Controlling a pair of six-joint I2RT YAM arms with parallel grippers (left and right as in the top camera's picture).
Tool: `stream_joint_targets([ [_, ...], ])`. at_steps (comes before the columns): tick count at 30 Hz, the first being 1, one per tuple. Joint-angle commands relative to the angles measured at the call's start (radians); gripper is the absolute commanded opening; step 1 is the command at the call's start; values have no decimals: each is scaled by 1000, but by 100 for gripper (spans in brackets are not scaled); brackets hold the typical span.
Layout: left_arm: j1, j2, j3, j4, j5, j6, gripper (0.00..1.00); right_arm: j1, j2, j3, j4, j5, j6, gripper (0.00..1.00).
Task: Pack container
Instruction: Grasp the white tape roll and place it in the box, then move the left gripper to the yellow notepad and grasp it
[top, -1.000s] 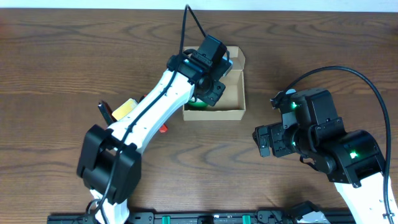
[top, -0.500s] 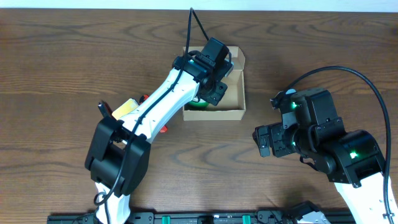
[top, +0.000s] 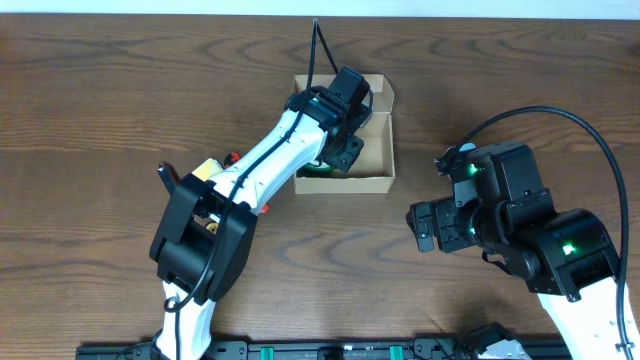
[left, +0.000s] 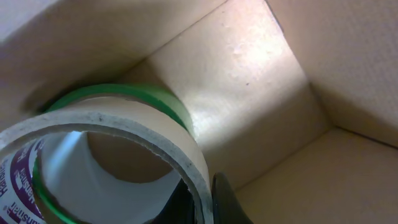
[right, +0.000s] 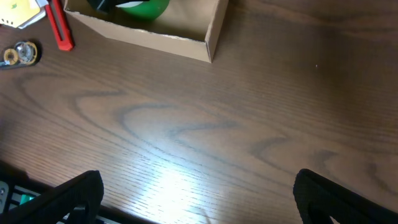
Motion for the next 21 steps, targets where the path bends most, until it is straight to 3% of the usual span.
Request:
stream_joint_targets([
  [1, -4, 14, -7, 1, -31, -15, 26, 7, -1, 1, -1, -4, -10, 99],
  [6, -4, 9, -3, -5, -29, -16, 33, 6, -1, 1, -1, -4, -10, 99],
  [15, -4, -101, 64, -40, -39, -15, 33, 7, -1, 1, -1, -4, -10, 99],
  [21, -1, -282, 70, -109, -210, -18, 32, 6, -1, 1, -1, -4, -10, 99],
])
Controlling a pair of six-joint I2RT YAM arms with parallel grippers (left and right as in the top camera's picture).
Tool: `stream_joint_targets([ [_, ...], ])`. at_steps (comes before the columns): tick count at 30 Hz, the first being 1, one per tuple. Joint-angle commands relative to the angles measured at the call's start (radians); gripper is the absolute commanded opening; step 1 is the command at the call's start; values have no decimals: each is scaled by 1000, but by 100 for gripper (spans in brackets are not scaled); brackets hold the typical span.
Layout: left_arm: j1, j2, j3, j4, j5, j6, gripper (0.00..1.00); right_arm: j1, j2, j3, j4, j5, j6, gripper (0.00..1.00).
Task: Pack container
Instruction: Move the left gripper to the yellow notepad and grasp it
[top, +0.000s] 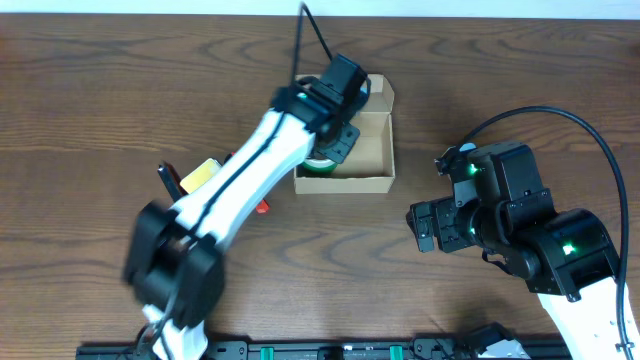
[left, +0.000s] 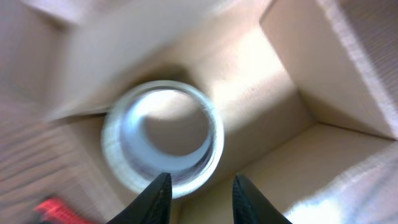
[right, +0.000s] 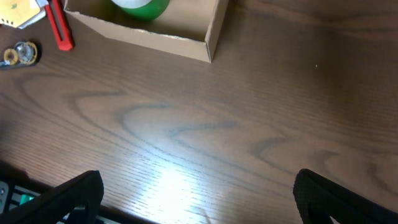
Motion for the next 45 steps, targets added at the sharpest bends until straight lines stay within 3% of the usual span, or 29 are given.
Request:
stream_joint_targets([
  [1, 4, -148, 44, -53, -166, -18, 32, 6, -1, 1, -1, -4, -10, 99],
  [4, 39, -214, 44, -130, -261, -80, 31, 7, -1, 1, -1, -4, -10, 99],
  [12, 243, -290, -5, -270, -261, -229, 21, 7, -1, 1, -1, -4, -10, 99],
  [24, 401, -386, -392, -34, -148, -332, 20, 7, -1, 1, -1, -4, -10, 99],
  [29, 410, -386, -531, 81, -151, -428, 31, 6, -1, 1, -1, -4, -10, 99],
  [33, 410, -383, -612, 158, -150, -482, 70, 6, -1, 1, -1, -4, -10, 99],
  [37, 410, -383, -675, 206, -150, -535, 95, 7, -1, 1, -1, -4, -10, 99],
  [45, 410, -383, -779, 322, -151, -682, 95, 7, -1, 1, -1, -4, -10, 99],
])
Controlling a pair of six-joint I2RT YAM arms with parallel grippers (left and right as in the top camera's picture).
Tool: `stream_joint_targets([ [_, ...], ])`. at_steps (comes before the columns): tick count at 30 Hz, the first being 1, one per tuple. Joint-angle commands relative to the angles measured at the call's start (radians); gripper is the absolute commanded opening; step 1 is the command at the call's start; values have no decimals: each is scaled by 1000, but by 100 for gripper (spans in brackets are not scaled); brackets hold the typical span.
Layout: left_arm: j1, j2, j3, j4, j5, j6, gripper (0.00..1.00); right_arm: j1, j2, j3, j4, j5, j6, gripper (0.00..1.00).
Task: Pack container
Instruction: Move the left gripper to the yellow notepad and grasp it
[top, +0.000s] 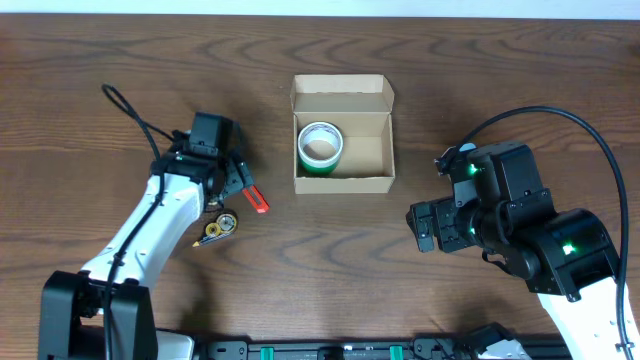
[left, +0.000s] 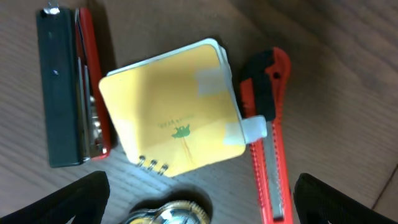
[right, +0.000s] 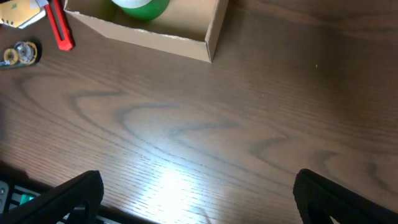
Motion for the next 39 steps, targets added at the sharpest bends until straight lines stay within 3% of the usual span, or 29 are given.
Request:
stream_joint_targets([
  [1, 5, -8, -31, 41, -5, -100, 95, 7, -1, 2, -1, -3, -10, 99],
  [10, 45, 55, -39, 119, 5, -144, 95, 6, -1, 2, -1, -3, -10, 99],
  [20, 124, 139, -39, 174, 97, -122, 97, 6, -1, 2, -1, -3, -10, 99],
  [33, 127, 200, -39, 200, 97, -97, 100, 7, -1, 2, -1, -3, -10, 99],
  [34, 127, 202, -39, 200, 95, -97, 94, 7, -1, 2, -1, -3, -10, 99],
  [39, 128, 202, -39, 190, 78, -97, 85, 7, -1, 2, -1, -3, -10, 99],
])
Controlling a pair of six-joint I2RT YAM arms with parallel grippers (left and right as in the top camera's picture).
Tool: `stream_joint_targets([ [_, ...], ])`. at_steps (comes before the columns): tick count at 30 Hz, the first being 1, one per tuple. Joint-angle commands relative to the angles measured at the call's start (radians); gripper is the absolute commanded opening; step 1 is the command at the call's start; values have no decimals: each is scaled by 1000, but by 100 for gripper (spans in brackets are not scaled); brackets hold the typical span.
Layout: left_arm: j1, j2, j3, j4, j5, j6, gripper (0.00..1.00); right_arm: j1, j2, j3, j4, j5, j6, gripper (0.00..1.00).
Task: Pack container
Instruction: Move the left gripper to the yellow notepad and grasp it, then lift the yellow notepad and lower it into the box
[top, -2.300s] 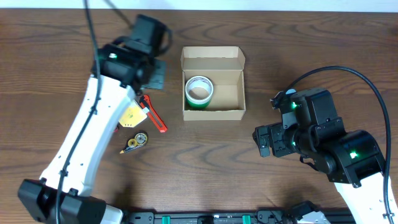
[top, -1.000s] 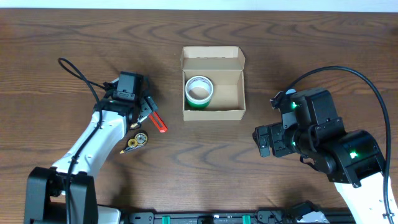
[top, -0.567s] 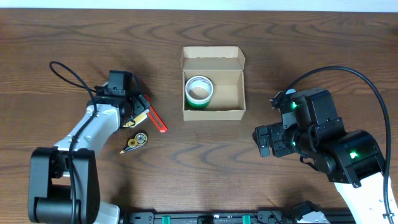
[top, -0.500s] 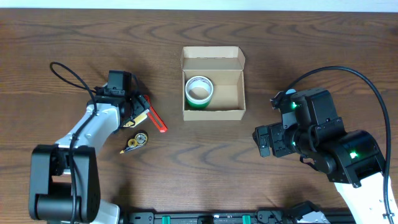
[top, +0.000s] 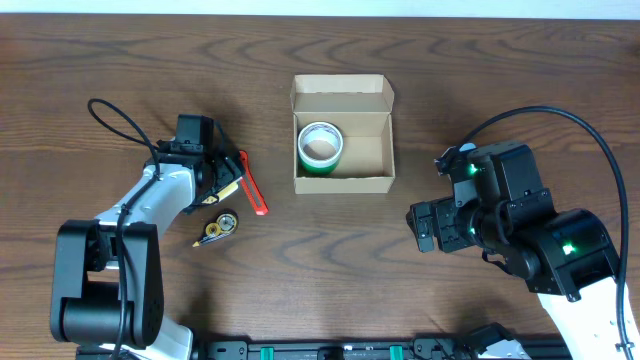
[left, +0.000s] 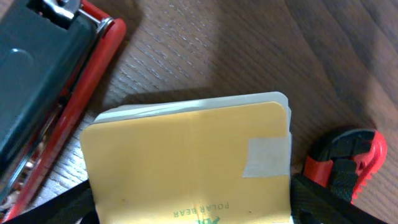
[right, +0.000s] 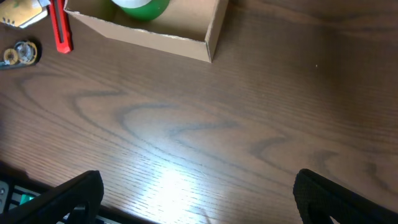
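Note:
The cardboard box (top: 343, 180) stands at mid-table with a green tape roll (top: 321, 147) lying flat in its left half. My left gripper (top: 205, 170) is low over the items left of the box. It is open, and its fingers (left: 68, 208) stand on either side of a yellow notepad (left: 193, 162). A red utility knife (top: 252, 188) lies just right of the pad. My right gripper (right: 196, 199) hangs open over bare wood to the right of the box, holding nothing.
A black and red tool (left: 43, 74) lies on the notepad's other side. A small round tape dispenser (top: 218, 228) sits nearer the table's front edge. The box's back flap (top: 343, 88) is folded open. Bare wood lies between the box and my right arm.
My left gripper has come down closer onto the yellow notepad, which now fills the space between its open fingers. The red knife has turned slightly. The right arm has not moved.
My left gripper was down inside the box at the green tape roll. Then it was open above the box, with the roll lying inside. Then it was over the notepad left of the box, and now its fingers stand low on both sides of the pad.

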Motion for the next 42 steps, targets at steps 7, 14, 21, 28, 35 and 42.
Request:
stream_joint_targets([
  [7, 5, 19, -6, -31, -28, 25, 77, 6, -1, 2, -1, -3, -10, 99],
  [14, 5, 20, -6, -31, -25, 32, 66, 7, -1, 2, -1, -3, -10, 99],
  [21, 5, 10, 37, -42, 9, 56, 70, 6, -1, 2, -1, -3, -10, 99],
  [28, 5, -36, 200, -183, 6, 142, 66, 7, -1, 2, -1, -3, -10, 99],
  [35, -31, -148, 320, -238, 11, 201, 63, 6, -1, 2, -1, -3, -10, 99],
  [42, -180, -252, 415, -175, 48, 275, 63, 6, -1, 2, -1, -3, -10, 99],
])
